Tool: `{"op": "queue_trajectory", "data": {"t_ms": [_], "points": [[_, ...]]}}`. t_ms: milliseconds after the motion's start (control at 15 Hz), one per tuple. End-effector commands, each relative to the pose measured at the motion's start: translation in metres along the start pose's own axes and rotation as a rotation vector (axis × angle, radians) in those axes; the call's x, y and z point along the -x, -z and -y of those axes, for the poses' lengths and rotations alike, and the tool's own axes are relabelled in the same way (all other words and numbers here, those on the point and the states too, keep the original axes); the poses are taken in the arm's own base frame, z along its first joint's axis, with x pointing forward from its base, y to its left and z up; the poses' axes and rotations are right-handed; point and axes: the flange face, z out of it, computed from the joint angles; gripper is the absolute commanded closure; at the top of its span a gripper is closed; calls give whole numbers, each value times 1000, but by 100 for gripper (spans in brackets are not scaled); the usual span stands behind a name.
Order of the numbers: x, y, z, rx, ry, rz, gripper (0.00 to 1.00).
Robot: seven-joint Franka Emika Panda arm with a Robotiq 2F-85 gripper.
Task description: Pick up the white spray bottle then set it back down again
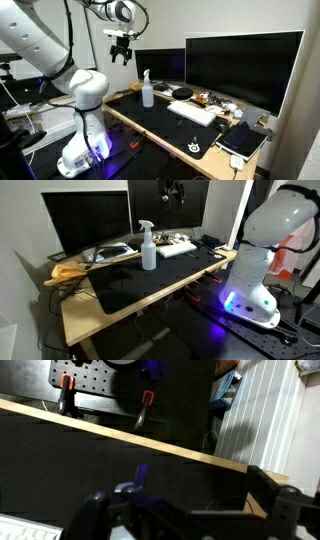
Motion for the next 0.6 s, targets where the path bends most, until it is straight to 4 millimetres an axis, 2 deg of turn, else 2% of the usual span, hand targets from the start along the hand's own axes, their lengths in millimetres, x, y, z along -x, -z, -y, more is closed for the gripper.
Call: {"op": "queue_trajectory", "data": {"t_ms": [0,533], "points": [[0,0,0,0,0,1,0],[0,-1,0,-25,-4,0,0]]}}
